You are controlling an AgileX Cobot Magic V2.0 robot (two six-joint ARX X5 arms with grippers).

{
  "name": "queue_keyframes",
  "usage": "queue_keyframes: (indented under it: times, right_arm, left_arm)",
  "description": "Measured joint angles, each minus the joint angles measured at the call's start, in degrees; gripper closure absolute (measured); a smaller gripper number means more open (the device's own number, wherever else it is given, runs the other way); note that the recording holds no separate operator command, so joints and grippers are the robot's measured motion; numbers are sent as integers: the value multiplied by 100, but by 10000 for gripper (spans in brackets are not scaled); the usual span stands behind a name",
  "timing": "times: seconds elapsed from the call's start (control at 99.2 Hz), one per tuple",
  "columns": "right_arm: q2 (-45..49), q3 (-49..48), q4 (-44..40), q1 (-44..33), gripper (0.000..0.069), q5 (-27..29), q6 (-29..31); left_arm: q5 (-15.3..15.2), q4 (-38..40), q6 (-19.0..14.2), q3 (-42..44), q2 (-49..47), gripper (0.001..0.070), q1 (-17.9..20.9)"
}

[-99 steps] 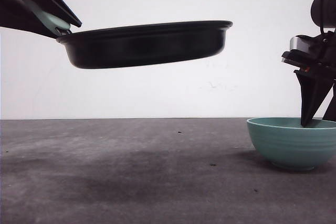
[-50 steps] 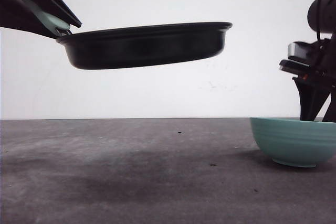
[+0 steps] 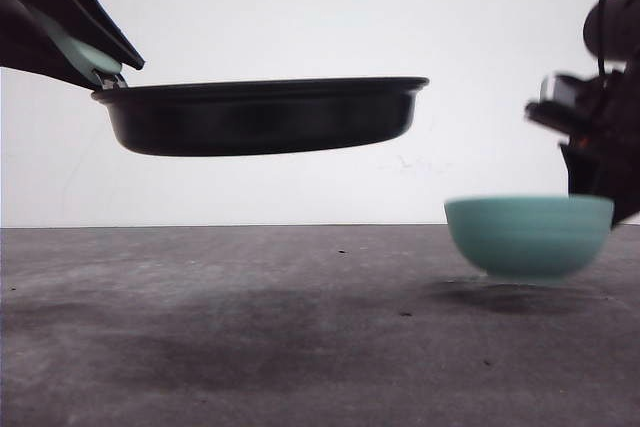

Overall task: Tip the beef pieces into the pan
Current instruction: 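Grasp the green bowl rim with the right gripper and lift it over the pan, then tilt the bowl with the right gripper to pour beef cubes into the pan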

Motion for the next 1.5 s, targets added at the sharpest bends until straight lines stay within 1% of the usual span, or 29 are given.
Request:
queue_keyframes:
  times: [0.222, 0.373, 0.434, 0.575, 0.635, 0.716, 0.888, 0.968, 1.089, 1.23, 1.301, 1.503]
  right_arm:
    - [-1123, 0, 326, 330, 677, 20, 114]
    - [-1786, 0, 350, 1034, 677, 236, 299]
    - [-1958, 0, 380, 1390, 677, 468, 378]
    - [-2262, 0, 664, 2293, 677, 1309, 520]
    - [-2376, 0, 817, 2682, 677, 1777, 516]
    - [-2463, 0, 973, 3202, 677, 2538, 433]
    - [-2422, 0, 1008, 4146, 677, 4400, 66]
    - [-2422, 0, 1272, 4465, 677, 5069, -66]
    - [-2422, 0, 1718, 4811, 677, 5696, -372]
    - [-2374, 0, 2011, 5128, 677, 6290, -905]
    - [-2304, 0, 2048, 5215, 677, 6662, -1064]
    - [-2234, -13, 2236, 5294, 678, 6999, -1300]
  left_arm:
    - [-15, 13, -28, 0, 116, 648, -52]
    - [-35, 9, -70, 24, 404, 648, -306]
    - [-79, -17, -70, 122, 560, 648, -426]
    - [-131, 63, -70, 485, 866, 648, -599]
    - [-131, 68, -72, 603, 977, 649, -621]
    - [-133, 79, -72, 717, 1126, 648, -629]
    - [-142, 52, -66, 946, 1246, 648, -629]
    - [-142, -4, -44, 1158, 1296, 649, -629]
    - [-142, -122, 46, 1401, 1381, 649, -629]
    - [-142, -223, 127, 1480, 1473, 649, -629]
    - [-142, -267, 129, 1482, 1475, 649, -629]
    - [-146, -415, 133, 1482, 1475, 649, -629]
